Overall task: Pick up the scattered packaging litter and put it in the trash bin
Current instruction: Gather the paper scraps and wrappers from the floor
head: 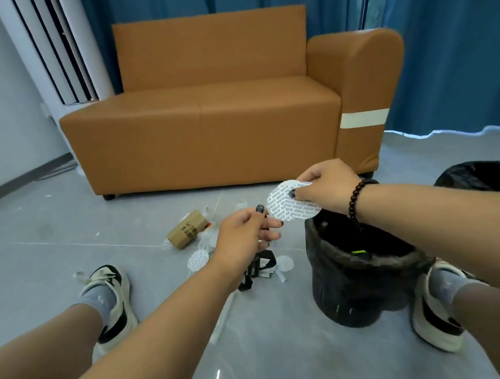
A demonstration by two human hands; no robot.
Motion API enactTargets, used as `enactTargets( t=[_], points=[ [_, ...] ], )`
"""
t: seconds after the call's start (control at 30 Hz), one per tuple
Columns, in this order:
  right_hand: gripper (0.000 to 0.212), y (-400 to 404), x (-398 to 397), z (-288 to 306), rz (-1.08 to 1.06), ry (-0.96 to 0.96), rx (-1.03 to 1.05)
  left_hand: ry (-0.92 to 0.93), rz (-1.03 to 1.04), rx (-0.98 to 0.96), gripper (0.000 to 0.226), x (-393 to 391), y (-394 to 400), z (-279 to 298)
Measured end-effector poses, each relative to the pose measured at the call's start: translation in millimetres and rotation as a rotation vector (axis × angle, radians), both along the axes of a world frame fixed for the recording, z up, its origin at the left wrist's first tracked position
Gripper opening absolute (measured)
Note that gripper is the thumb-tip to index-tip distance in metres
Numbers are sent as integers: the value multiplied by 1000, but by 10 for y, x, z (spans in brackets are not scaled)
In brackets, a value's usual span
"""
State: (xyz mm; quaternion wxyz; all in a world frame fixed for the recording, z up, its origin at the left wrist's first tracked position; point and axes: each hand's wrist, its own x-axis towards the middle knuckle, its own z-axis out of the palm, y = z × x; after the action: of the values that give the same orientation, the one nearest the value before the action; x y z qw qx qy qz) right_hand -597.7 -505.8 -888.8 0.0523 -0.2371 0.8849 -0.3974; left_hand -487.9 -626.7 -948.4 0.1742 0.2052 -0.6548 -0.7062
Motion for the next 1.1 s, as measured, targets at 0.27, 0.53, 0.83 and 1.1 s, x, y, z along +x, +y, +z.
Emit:
enactTargets(
  t=[0.27, 0.53, 0.83, 1.1],
  points=[
    [6, 747, -740, -75, -191, 199, 345, -29, 35, -63, 24, -244, 89, 18],
    [29, 627, -872, -473, -113, 143, 608, -120, 62, -75, 24, -213, -104, -133],
    [20, 353, -759, -647, -102, 124, 650, -244, 93, -85, 23, -134, -366, -459],
    [24, -389, -524, -700, -37, -10, 341, -357, 116, -164, 25, -102, -615, -878]
  ],
)
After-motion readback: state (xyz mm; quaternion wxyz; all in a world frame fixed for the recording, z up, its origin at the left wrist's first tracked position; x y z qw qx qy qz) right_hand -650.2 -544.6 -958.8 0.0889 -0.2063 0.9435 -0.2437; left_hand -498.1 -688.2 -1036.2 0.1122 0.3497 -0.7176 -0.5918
